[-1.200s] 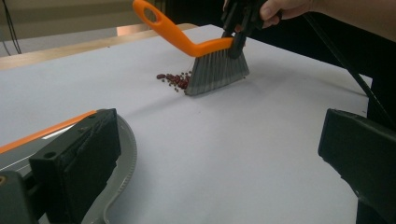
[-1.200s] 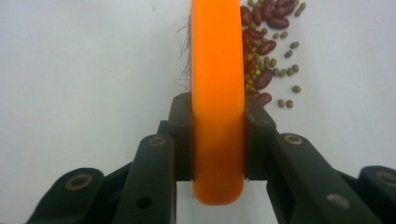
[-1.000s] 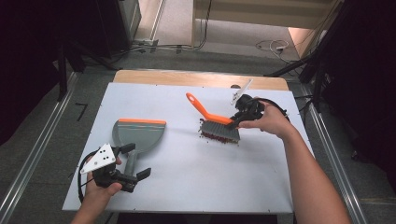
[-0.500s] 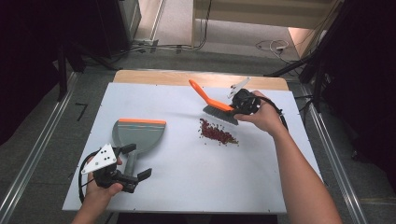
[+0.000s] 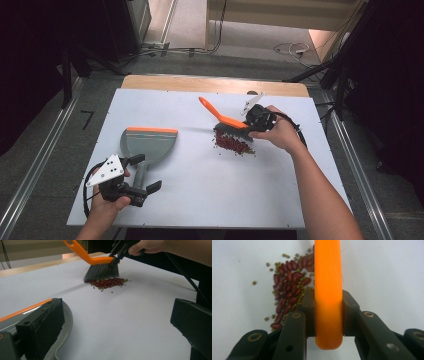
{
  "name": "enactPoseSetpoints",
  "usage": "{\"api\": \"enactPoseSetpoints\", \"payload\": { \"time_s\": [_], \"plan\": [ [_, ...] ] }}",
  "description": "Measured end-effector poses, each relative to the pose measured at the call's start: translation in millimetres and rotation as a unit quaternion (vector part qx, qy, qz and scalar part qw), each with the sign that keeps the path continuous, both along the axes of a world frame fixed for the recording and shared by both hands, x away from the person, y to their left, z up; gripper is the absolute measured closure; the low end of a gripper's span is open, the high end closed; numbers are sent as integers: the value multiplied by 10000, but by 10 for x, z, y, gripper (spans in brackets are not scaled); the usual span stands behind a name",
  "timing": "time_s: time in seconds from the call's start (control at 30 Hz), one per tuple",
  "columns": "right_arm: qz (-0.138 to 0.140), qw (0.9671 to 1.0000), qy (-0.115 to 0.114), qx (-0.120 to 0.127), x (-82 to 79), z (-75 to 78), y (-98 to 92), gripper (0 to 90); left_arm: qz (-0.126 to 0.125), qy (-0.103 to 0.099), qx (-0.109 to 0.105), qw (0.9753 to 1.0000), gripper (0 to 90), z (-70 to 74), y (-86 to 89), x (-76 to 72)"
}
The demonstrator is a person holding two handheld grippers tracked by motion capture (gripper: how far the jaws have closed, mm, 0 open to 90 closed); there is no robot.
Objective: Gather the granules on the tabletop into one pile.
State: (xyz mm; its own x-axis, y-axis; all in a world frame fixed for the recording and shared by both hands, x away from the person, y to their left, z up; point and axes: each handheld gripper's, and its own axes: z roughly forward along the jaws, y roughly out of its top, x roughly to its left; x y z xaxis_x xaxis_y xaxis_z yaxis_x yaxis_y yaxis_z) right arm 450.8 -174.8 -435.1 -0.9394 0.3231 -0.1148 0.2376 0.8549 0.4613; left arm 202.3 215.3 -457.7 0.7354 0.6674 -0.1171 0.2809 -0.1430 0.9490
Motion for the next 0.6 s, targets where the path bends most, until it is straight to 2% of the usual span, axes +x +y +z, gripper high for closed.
{"api": "enactPoseSetpoints", "payload": {
  "time_s": [0.07,0.2,0.27,0.3,0.4,0.43,0.5,0.53,0.57,0.6],
  "plan": [
    [-20,10000,35,-17,-44,1,0,682,-3,1,-4,10000,0,0,-10,-1],
    [-101,9999,-76,-38,-73,38,-24,681,-8,-9,1,10000,0,4,-20,-3],
    [-324,9993,-195,-27,-99,100,-37,681,-5,-7,1,10000,0,7,-15,-4],
    [-384,9991,-193,45,-112,140,-37,681,-6,-12,-2,10000,0,6,-11,-1],
    [-814,9959,-125,365,-198,269,1,680,3,2,0,10000,0,1,-3,5],
    [-992,9938,-31,502,-239,299,26,680,6,5,-1,10000,0,-1,-4,6],
    [-1347,9872,214,831,-314,320,93,680,-5,-2,-5,10000,0,-1,-9,8],
    [-1579,9815,420,996,-348,316,127,681,-10,-4,-4,10000,0,0,-12,8],
    [-1848,9737,642,1167,-381,305,165,681,-13,-8,-13,10000,0,1,-15,7],
    [-2021,9675,789,1297,-407,280,200,681,-21,-14,-4,10000,0,2,-19,5]
  ]
}}
